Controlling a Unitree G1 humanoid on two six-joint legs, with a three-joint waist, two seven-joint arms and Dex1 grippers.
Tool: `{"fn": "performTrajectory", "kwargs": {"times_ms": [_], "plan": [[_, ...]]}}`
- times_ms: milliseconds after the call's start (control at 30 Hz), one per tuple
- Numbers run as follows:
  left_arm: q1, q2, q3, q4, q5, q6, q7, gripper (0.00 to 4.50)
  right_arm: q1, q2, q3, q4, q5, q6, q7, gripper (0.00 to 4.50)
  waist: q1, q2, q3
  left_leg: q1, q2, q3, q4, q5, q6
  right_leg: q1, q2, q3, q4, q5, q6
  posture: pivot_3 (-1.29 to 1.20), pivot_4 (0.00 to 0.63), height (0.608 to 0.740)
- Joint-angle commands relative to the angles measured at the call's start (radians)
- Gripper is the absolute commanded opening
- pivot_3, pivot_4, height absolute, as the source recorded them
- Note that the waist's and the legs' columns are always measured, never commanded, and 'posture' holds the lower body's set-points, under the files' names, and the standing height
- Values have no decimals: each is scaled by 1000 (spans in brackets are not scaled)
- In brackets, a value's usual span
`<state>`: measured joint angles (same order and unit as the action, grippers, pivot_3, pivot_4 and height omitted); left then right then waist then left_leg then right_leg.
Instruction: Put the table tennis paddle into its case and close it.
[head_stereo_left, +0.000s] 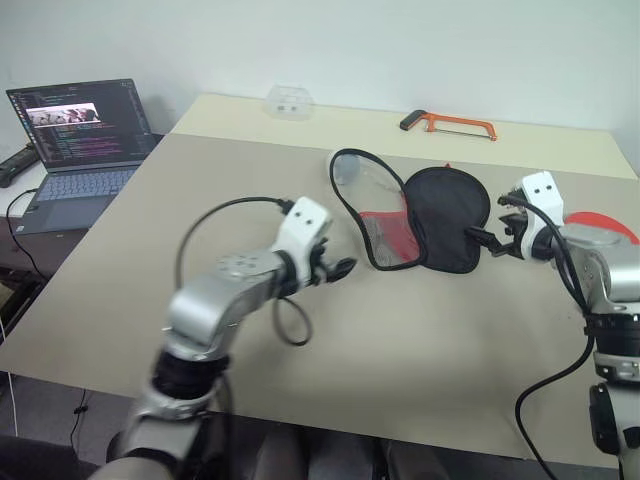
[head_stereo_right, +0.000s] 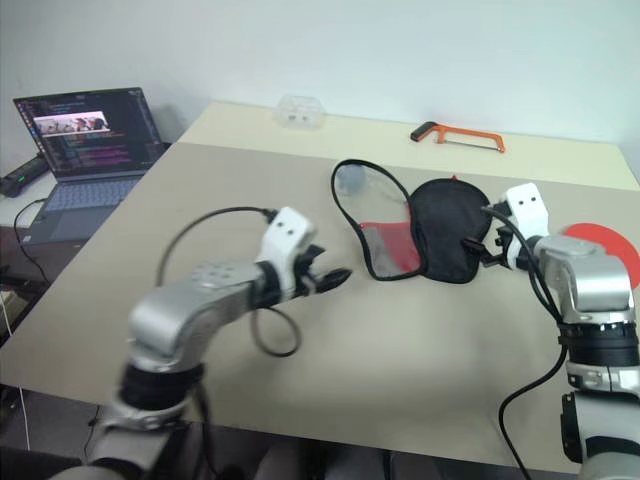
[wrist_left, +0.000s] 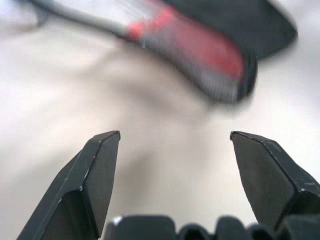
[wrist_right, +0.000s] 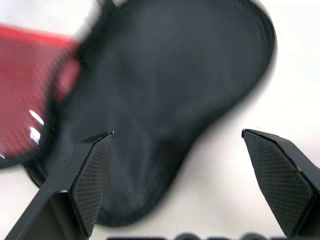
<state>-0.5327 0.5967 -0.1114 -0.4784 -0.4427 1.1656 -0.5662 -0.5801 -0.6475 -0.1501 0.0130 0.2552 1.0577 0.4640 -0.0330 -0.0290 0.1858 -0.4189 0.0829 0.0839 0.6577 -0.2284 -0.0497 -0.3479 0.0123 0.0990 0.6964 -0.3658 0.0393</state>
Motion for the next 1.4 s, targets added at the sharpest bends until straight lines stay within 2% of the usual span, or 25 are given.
{"fn": "performTrajectory", "kwargs": {"times_ms": [33, 200, 333, 467, 567, 900, 933, 1100, 1400], "plan": [[28, 118, 99, -61, -113, -140, -241, 3835, 22, 49, -86, -80, 5, 59, -93, 4500, 0, 0, 0, 0, 0, 0, 0, 0, 0, 0, 0, 0, 0, 0, 0, 0, 150, 740], [52, 270, 133, 36, -130, -327, -473, 3835, 47, 126, -137, -117, 25, 115, -155, 4500, 1, 0, 0, 0, -3, 0, 0, 0, 0, 0, 0, -1, 0, 0, 0, 0, 150, 740], [27, 344, 184, 121, -169, -370, -587, 3835, 51, 173, -177, -125, 37, 148, -195, 4500, -1, 0, 0, -2, -3, 0, 0, 0, 1, -3, 1, 0, 0, 0, 0, 0, 150, 740], [-27, 369, 226, 192, -200, -383, -622, 3835, 48, 209, -198, -125, 51, 161, -222, 4500, 0, 0, 0, -7, -3, 0, 0, 0, 1, -8, 2, -1, 1, 0, 0, 0, 150, 740], [-22, 376, 220, 229, -171, -429, -630, 3880, 43, 234, -200, -122, 56, 162, -240, 3868, 0, 0, 0, -10, -3, 0, 0, 0, 1, -10, 2, -1, 1, 0, 0, 0, 150, 740], [36, 353, 201, 236, -134, -477, -589, 3880, 36, 273, -185, -131, 63, 171, -254, 220, -1, 0, 0, -14, -2, 1, 0, 0, 1, -17, 3, 0, 3, 0, 0, 0, 150, 740], [37, 354, 200, 238, -130, -479, -586, 3880, 35, 275, -183, -131, 64, 171, -253, 32, -1, 0, 0, -15, -2, 1, 0, 0, 1, -17, 3, 0, 3, 0, 0, 0, 150, 740], [40, 356, 199, 245, -119, -488, -580, 3880, 47, 263, -169, -141, 63, 173, -238, 32, -1, 0, 0, -15, -2, 1, 0, 0, 1, -18, 3, 0, 3, 0, 0, 0, 150, 740], [45, 357, 189, 257, -103, -498, -591, 3880, 103, 154, -154, -160, 63, 173, -177, 32, 0, 0, 0, -15, -2, 1, 1, 0, 1, -18, 3, 0, 3, 0, 0, 0, 150, 740]]}}
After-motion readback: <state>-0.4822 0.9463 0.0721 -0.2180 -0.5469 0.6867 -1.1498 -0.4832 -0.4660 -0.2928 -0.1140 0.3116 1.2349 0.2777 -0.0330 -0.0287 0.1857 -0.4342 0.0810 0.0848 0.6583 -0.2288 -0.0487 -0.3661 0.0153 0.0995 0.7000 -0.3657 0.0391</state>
